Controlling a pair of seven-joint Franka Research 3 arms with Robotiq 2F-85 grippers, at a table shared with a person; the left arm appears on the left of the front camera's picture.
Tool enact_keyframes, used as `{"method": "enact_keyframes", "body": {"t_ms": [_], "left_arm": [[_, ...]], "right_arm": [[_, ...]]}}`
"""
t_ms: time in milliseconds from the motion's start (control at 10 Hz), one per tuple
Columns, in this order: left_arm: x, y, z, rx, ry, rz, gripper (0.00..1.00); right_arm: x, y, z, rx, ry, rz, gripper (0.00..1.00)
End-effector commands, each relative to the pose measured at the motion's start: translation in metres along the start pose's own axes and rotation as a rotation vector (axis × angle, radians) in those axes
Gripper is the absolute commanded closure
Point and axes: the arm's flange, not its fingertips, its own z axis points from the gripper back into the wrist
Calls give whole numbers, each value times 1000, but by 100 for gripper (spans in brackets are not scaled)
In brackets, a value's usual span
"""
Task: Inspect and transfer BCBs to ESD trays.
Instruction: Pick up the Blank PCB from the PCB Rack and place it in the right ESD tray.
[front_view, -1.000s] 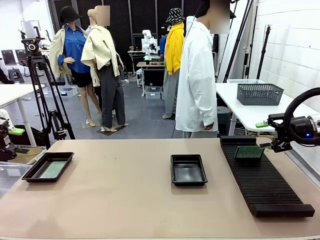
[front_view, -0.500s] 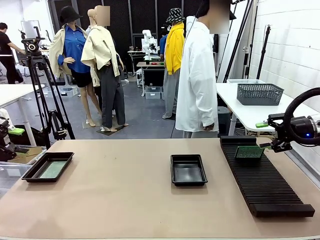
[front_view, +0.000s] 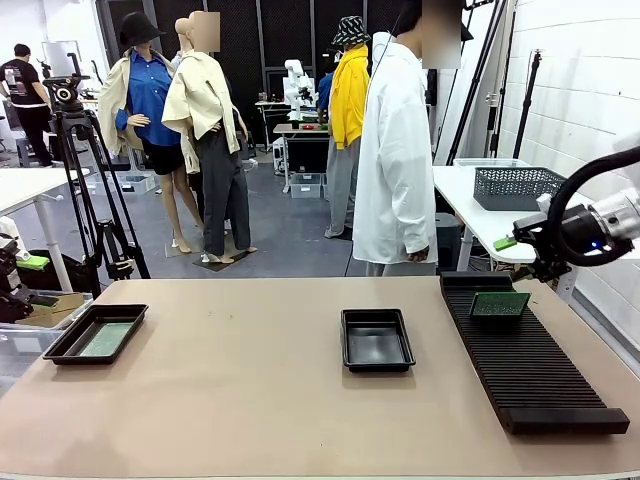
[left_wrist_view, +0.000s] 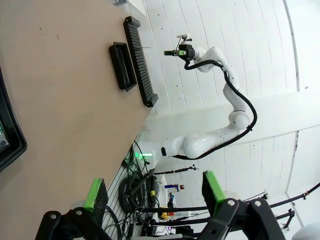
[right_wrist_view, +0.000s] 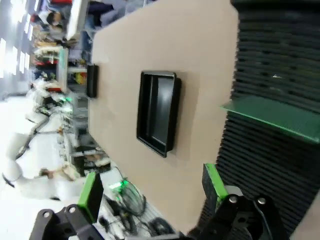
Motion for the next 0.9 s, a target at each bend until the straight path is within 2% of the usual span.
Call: {"method": "enact_keyframes", "body": {"t_ms": [0, 200, 300, 500, 600, 800], "left_arm": [[1, -1, 2, 11, 3, 11, 0], [1, -1, 2, 11, 3, 11, 0], [1, -1, 2, 11, 3, 11, 0], [1, -1, 2, 11, 3, 11, 0], [1, -1, 2, 11, 3, 11, 0], [1, -1, 2, 11, 3, 11, 0]], "right_arm": [[22, 17, -2, -106, 64, 102, 0], [46, 38, -9, -242, 230, 246, 0], [55, 47, -13, -320, 271, 349, 0], [67, 57, -19, -457, 390, 647, 0], [71, 61, -23, -489, 436, 777, 0], [74, 62, -32, -476, 573, 1006, 0]]}}
